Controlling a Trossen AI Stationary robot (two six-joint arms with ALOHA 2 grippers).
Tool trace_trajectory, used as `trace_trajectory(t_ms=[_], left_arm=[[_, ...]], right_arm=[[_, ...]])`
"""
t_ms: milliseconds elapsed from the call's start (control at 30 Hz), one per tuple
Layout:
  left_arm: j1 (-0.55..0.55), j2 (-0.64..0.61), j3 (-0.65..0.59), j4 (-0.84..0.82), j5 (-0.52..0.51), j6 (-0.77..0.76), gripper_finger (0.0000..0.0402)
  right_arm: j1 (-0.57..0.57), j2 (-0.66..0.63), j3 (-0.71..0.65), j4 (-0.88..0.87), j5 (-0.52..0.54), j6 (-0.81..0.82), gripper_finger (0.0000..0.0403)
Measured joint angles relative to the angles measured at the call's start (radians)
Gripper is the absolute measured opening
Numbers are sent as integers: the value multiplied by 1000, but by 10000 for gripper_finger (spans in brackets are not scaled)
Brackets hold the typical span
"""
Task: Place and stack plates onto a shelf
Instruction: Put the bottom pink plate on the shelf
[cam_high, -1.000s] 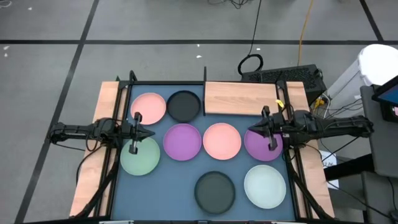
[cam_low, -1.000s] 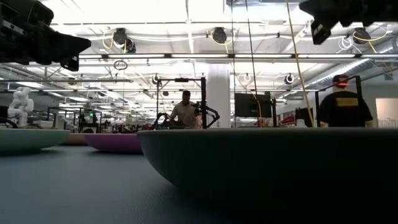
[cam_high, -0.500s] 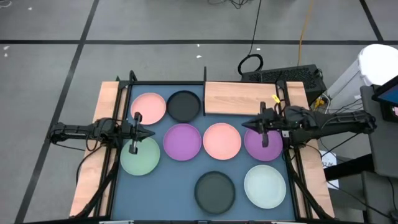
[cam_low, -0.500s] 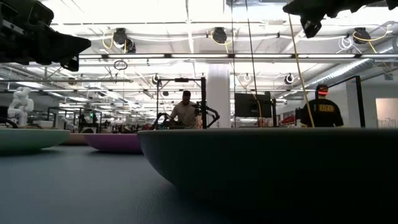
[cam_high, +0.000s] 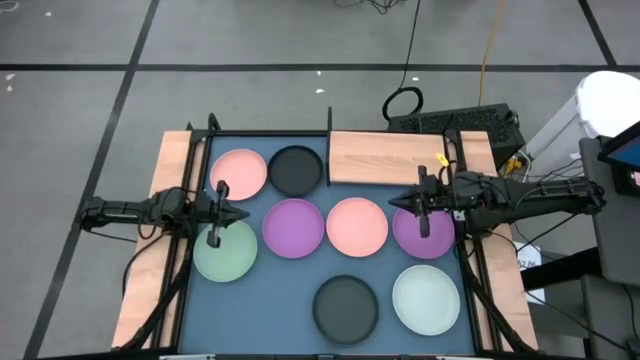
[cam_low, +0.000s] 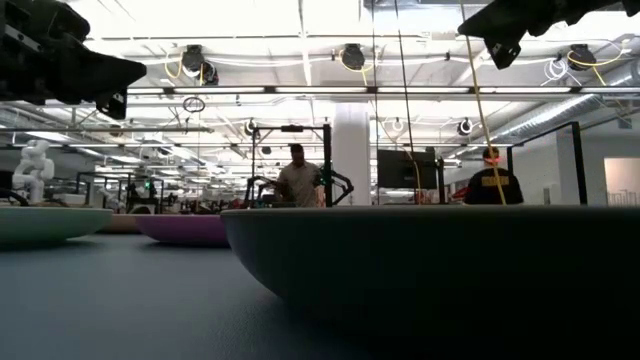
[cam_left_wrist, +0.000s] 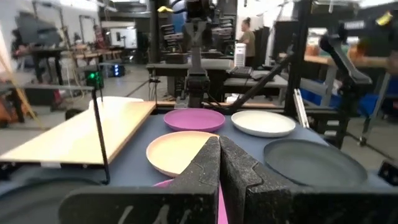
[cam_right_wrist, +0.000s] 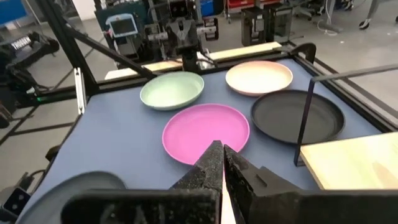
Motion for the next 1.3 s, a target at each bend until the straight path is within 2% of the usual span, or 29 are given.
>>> trace_trajectory(t_ms=[100,300,500,667,867,1167,1300], left_arm=[[0,7,0,-5,-59,-65,1],[0,38,51,20,-32,-115,1],[0,154,217,-55,-37,-103,1],[0,314,421,-211,-47,-99,1],[-14,498,590,-248,-44,-48,1],[-29,745,607,-217,-55,-58,1],[-29,856,607,-174,-63,-61,1]], right_arm=[[0,0,0,-10,-4,0,0],[0,0,0,-10,-6,-19,0],[0,0,-12,-9,-7,-30,0],[0,0,-49,7,-7,-31,0],[0,2,-89,18,-5,-30,0],[0,10,-178,21,-7,15,0],[8,65,-183,23,-57,52,0]])
